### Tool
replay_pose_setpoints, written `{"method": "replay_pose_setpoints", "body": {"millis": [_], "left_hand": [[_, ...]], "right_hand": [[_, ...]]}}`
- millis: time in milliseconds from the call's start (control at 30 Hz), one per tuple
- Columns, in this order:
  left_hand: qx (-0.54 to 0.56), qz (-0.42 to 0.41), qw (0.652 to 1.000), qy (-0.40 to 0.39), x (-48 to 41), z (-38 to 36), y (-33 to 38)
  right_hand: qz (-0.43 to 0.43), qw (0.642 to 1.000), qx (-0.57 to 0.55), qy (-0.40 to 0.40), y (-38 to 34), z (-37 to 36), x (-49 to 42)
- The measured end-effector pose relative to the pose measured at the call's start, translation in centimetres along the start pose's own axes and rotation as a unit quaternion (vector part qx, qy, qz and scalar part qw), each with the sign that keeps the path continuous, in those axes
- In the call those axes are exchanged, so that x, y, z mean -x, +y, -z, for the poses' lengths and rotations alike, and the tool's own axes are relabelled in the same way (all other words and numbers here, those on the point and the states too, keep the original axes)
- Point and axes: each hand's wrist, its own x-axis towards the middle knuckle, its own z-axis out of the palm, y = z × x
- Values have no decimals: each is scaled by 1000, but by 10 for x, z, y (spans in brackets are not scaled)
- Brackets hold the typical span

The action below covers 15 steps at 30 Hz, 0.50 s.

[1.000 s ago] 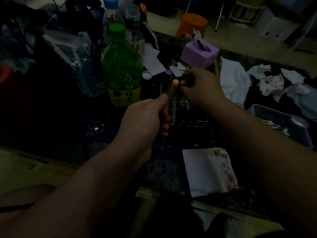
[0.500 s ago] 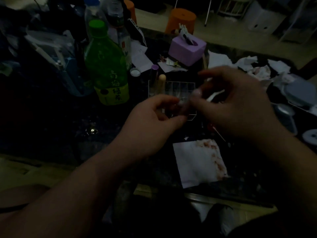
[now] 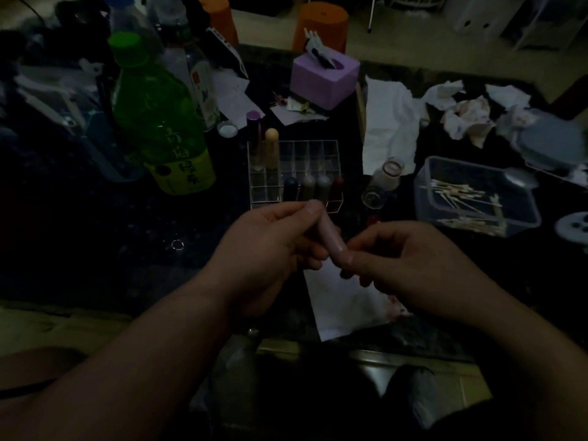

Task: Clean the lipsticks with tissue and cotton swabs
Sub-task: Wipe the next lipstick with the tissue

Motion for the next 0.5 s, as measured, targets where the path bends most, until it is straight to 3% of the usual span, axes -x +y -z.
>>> {"method": "replay_pose_setpoints", "body": {"millis": [167, 300, 400, 500], "left_hand": [[-8, 25, 1000, -10, -13, -4, -5], [-25, 10, 999, 35, -21, -7, -6], [58, 8, 991, 118, -26, -1, 0], [124, 37, 980, 148, -30, 16, 8]], "right_hand": [[-20, 997, -22, -70, 3, 3, -13], [-27, 996, -33, -78, 10, 5, -22], [-15, 996, -14, -91, 12, 11, -23], [-10, 997, -19, -78, 12, 20, -22]]}}
